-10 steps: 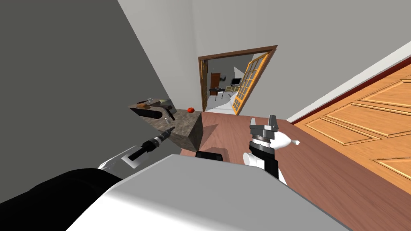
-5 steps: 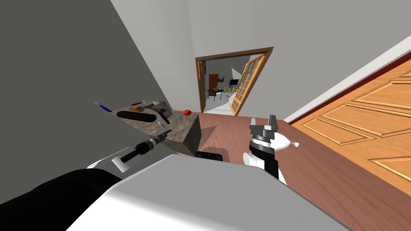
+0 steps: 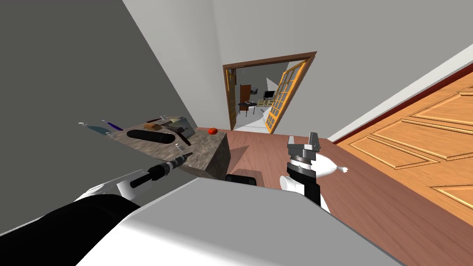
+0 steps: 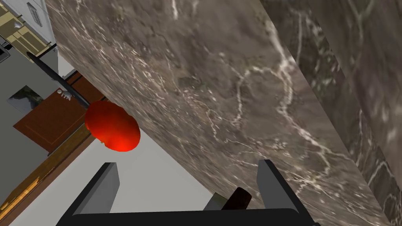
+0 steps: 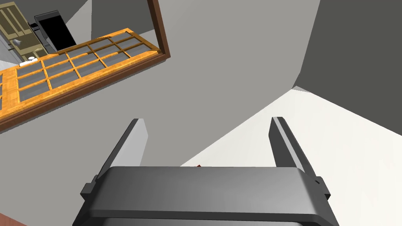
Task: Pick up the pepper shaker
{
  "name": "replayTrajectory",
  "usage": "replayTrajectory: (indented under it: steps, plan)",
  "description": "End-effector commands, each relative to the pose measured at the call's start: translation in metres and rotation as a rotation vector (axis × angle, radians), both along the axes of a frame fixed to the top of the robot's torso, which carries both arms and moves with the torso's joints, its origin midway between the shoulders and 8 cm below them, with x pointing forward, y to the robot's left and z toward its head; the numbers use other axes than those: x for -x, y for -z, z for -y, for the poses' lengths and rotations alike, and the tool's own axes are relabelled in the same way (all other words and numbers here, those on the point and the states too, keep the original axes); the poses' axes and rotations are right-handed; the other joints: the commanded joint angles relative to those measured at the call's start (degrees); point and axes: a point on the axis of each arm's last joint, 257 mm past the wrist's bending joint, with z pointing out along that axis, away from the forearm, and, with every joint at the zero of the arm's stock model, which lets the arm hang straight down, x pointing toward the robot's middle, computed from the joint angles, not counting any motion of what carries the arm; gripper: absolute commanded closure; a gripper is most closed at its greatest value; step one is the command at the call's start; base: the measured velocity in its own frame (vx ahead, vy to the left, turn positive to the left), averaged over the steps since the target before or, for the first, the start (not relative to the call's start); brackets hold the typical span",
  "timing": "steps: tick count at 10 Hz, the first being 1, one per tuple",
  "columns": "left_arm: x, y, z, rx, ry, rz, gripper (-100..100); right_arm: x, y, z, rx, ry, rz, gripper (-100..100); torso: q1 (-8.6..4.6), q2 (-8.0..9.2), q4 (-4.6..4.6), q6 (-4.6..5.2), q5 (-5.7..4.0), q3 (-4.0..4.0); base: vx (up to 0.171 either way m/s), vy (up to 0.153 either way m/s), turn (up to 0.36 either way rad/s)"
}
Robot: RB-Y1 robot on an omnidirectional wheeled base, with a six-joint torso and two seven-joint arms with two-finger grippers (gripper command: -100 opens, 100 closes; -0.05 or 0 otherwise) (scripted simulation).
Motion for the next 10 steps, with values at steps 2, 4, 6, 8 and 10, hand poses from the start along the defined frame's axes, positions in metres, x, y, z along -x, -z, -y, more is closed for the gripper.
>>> replayTrajectory:
  steps: [2, 4, 6, 8, 10]
  plan:
    - [0.021, 0.006, -0.028, -0.044, -0.019, -0.076, -100, 0.000, 0.000, 0.000, 0.000, 0.000, 0.000, 0, -0.04, -0.08, -0.01, -0.01, -0.01, -0.04, 0.129, -0.035, -0.010]
    - [0.039, 0.011, -0.050, -0.080, -0.040, -0.140, -100, 0.000, 0.000, 0.000, 0.000, 0.000, 0.000, 0, 0.12, -0.12, -0.02, 0.00, 0.02, -0.06, 0.124, 0.000, -0.019]
    - [0.057, 0.014, -0.072, -0.115, -0.061, -0.200, -100, 0.000, 0.000, 0.000, 0.000, 0.000, 0.000, 0, 0.02, -0.09, -0.02, 0.00, 0.01, -0.05, 0.125, -0.030, -0.015]
    - [0.075, 0.015, -0.093, -0.150, -0.082, -0.259, -100, 0.000, 0.000, 0.000, 0.000, 0.000, 0.000, 0, 0.02, -0.08, -0.02, -0.01, 0.00, -0.05, 0.122, -0.020, -0.016]
    - [0.093, 0.015, -0.114, -0.184, -0.103, -0.314, -100, 0.000, 0.000, 0.000, 0.000, 0.000, 0.000, 0, 0.07, -0.04, -0.01, 0.00, 0.01, -0.02, 0.108, -0.008, -0.019]
